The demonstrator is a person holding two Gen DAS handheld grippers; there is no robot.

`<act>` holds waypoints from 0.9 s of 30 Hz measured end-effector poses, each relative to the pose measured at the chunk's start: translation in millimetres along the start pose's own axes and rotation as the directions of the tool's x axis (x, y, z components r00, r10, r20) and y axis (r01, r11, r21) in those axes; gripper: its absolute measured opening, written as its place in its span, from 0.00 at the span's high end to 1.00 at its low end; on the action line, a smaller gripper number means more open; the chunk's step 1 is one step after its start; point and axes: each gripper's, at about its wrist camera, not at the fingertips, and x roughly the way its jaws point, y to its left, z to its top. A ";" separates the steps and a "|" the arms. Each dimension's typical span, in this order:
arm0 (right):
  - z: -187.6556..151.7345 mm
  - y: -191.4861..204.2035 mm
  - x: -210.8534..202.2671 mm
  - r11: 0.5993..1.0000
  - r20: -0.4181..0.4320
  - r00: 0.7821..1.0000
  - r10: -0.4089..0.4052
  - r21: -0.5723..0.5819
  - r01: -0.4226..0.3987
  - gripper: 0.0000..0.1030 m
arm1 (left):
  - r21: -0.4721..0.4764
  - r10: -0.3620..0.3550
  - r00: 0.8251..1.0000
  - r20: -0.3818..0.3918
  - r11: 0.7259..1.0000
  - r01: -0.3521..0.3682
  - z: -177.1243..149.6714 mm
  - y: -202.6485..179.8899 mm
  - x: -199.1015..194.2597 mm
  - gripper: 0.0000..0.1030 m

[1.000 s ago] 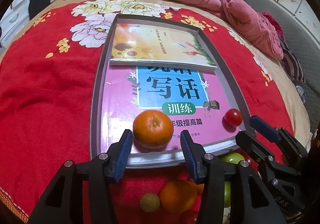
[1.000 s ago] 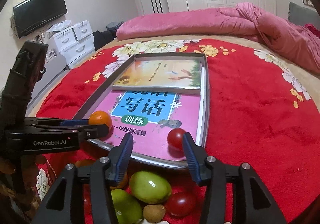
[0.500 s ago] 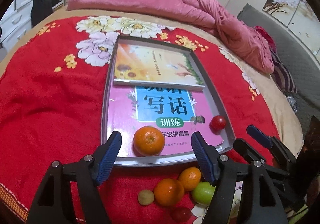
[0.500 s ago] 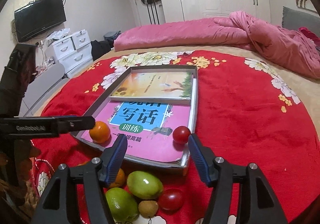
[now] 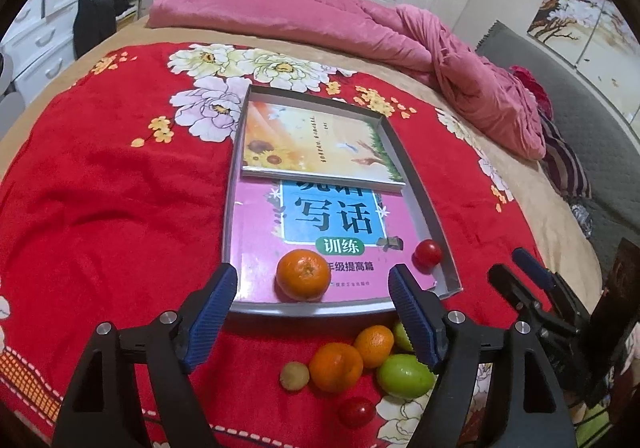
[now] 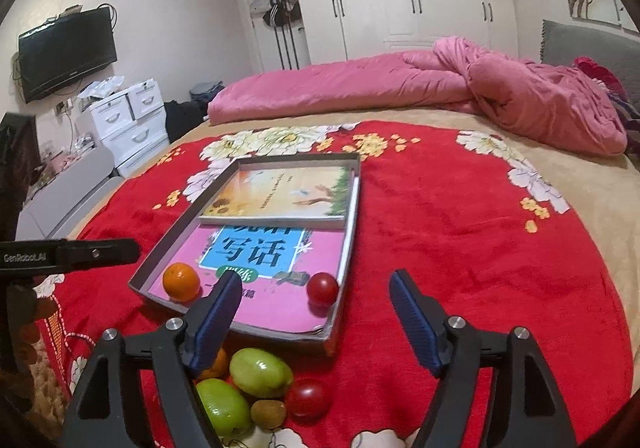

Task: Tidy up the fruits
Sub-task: 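Withdraw both open tools from the tray back toward the fruit cluster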

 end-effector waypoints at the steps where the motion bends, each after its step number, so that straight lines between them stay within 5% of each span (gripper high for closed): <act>1: 0.1 -1.5 -1.5 1.000 0.005 1.000 -0.005 0.004 0.005 0.23 | 0.001 0.001 1.000 0.002 1.000 -0.001 -1.1 0.7 -1.7 0.23; 27: -28.2 8.3 -14.3 0.998 -0.120 0.993 0.007 -0.053 -0.013 0.23 | 0.084 -0.006 0.998 -0.068 0.996 0.012 -38.4 -9.0 -9.7 0.23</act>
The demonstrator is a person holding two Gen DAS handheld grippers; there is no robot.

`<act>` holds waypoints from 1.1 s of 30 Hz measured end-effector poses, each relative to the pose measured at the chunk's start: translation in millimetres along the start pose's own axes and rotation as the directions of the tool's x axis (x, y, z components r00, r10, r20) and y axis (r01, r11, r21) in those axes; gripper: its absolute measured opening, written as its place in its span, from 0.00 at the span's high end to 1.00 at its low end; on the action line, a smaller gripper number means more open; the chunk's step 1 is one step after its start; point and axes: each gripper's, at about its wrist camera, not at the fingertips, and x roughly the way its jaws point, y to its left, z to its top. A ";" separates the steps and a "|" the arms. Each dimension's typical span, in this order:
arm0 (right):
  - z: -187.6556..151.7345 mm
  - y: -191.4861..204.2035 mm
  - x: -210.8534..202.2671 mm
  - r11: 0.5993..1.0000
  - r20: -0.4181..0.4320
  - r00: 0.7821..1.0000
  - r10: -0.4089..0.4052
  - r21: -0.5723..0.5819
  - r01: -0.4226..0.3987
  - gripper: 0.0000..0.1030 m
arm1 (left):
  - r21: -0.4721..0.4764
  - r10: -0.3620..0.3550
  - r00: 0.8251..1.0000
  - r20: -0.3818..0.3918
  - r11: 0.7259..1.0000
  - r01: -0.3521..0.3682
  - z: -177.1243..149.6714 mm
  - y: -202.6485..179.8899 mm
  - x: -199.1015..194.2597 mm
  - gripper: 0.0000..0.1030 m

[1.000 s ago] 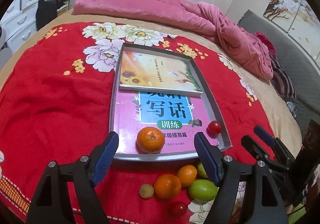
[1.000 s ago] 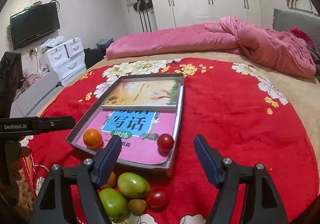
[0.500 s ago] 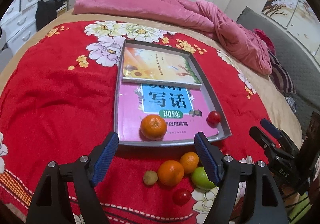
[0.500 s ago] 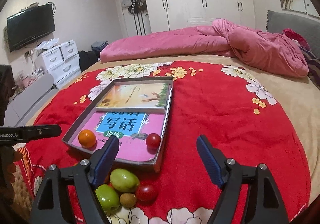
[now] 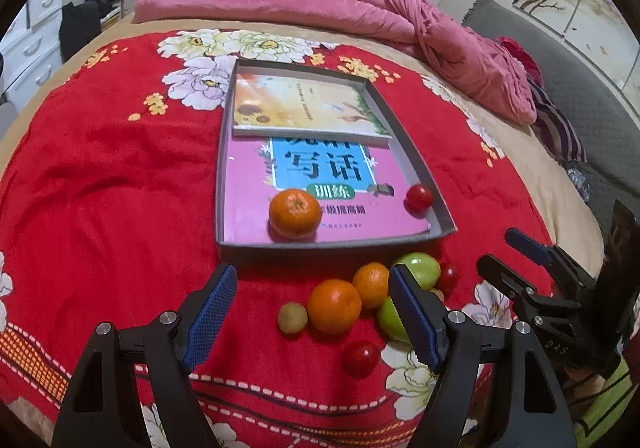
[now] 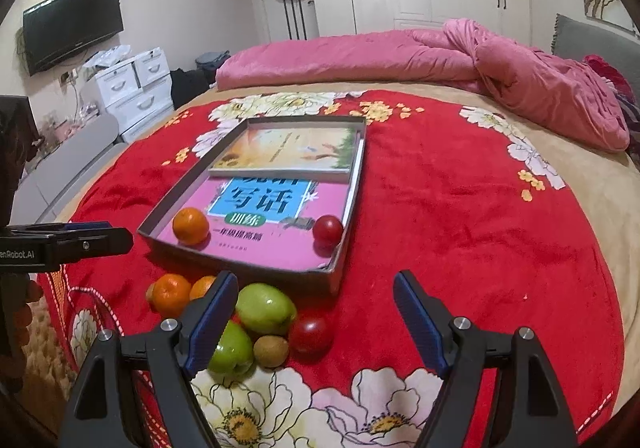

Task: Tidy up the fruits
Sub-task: 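Withdraw both open tools from the tray back toward the fruit cluster, then grasp a small red tomato with the left tool while the right tool grasps another tomato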

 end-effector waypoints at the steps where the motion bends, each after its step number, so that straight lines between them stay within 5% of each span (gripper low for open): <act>1: -1.1 0.7 0.6 1.000 -0.006 1.000 0.001 -0.001 -0.001 0.23 | 0.008 -0.001 1.000 -0.006 1.000 0.001 -1.6 -0.9 0.3 0.23; 33: -23.5 -0.5 15.5 1.000 -0.138 0.990 0.012 -0.021 -0.015 0.25 | 0.083 -0.051 0.980 -0.193 0.994 0.069 -57.7 -29.6 30.4 0.23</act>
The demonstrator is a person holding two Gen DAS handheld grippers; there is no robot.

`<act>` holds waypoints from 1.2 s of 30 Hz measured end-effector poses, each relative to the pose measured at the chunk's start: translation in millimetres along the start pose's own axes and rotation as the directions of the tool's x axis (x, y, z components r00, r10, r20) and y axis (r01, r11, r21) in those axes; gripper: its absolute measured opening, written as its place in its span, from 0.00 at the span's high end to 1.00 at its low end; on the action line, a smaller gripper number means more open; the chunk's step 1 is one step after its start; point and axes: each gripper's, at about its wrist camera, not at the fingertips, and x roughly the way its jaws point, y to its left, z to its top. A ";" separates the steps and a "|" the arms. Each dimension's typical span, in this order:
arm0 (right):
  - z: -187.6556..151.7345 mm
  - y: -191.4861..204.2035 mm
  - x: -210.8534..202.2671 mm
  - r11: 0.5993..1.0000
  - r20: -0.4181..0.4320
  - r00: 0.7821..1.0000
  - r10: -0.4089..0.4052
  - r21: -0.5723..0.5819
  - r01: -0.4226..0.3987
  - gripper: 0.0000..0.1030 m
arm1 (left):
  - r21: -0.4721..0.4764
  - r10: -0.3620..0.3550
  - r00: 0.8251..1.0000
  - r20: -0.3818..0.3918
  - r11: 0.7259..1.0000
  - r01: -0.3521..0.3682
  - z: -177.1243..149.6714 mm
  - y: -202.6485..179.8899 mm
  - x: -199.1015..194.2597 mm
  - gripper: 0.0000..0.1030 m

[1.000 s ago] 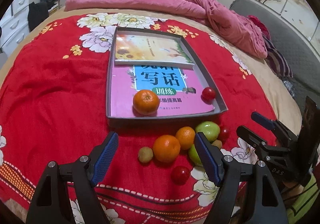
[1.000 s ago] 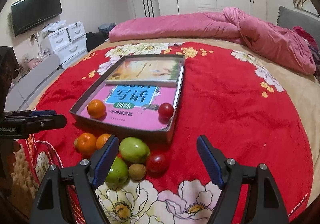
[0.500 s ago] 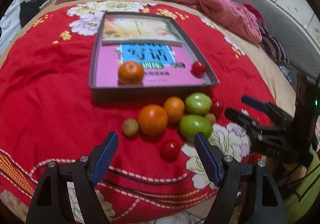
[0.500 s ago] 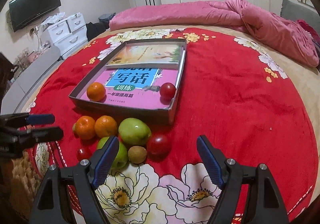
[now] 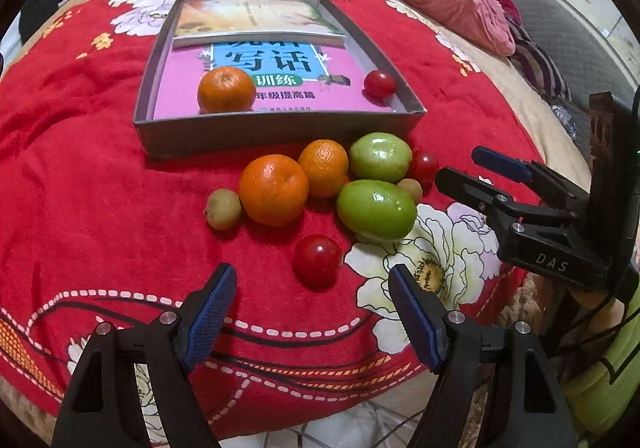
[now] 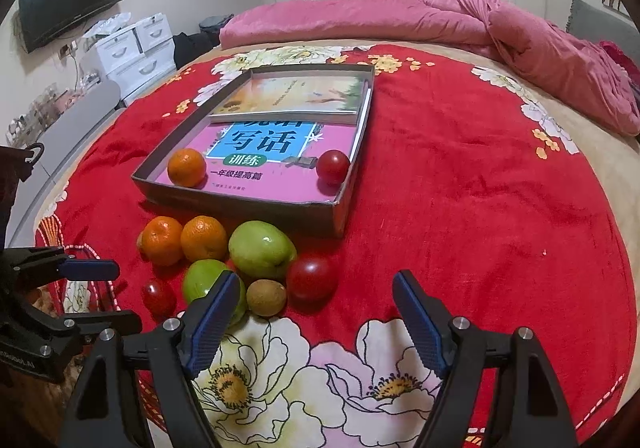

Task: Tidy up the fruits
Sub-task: 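Grasp a small red tomato with the left tool while the right tool grasps another tomato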

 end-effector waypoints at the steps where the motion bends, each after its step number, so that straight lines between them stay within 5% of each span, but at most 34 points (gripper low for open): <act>1: 0.2 -0.1 0.9 1.000 -0.002 1.000 -0.006 -0.002 0.006 0.26 | -0.003 -0.004 1.000 0.000 1.000 0.004 -0.2 0.3 1.1 0.23; 20: 0.2 -3.7 16.2 0.999 -0.046 0.999 0.012 -0.035 -0.014 0.57 | 0.014 -0.010 1.000 -0.006 1.000 0.010 1.3 -2.5 10.4 0.41; 36: 3.9 -5.1 34.3 0.995 -0.094 0.994 0.063 -0.072 -0.070 0.62 | 0.008 -0.005 1.000 -0.020 1.000 0.006 2.3 -0.2 18.8 0.48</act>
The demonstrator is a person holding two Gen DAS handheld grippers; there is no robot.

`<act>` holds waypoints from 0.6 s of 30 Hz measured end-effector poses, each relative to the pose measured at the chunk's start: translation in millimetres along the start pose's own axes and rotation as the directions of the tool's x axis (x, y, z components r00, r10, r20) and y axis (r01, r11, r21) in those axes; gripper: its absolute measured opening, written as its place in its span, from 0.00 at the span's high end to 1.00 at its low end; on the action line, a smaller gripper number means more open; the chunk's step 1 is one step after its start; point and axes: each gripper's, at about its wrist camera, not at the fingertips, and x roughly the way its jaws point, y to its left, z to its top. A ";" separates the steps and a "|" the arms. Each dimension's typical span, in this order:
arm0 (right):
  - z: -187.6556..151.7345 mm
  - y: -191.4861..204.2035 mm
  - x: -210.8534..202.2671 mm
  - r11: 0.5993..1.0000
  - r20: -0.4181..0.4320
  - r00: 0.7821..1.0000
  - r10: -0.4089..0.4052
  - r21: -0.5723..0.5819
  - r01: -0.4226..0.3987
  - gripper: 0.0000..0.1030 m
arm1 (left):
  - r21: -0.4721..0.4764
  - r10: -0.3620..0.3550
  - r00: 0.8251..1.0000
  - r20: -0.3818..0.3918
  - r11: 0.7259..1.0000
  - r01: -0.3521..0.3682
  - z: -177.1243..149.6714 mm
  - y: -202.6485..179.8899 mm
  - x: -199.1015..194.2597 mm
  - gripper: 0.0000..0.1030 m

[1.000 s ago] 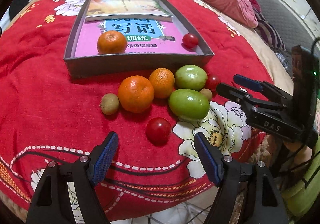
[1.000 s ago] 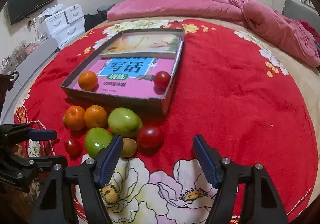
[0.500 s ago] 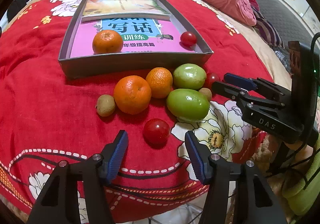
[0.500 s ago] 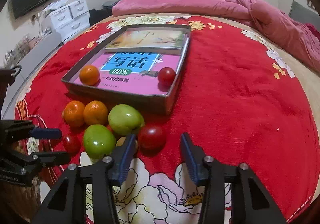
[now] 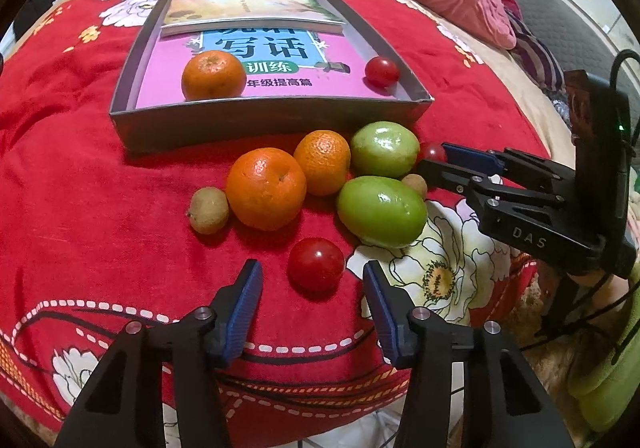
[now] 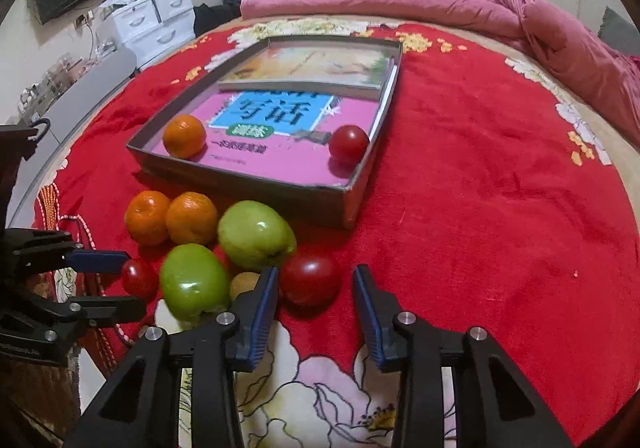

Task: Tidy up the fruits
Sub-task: 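Grasp a small red tomato with the left tool while the right tool grasps another tomato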

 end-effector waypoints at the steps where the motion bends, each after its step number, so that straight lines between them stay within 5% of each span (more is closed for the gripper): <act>1: 0.4 -0.4 0.9 1.000 -0.001 1.000 0.003 0.002 -0.003 0.66 | -0.001 -0.001 1.000 0.000 1.000 0.001 0.3 0.3 0.4 0.48; 18: 5.3 2.0 4.0 1.000 0.019 1.000 0.018 -0.017 -0.017 0.68 | -0.007 0.000 1.000 0.003 1.000 0.000 5.2 0.9 5.2 0.61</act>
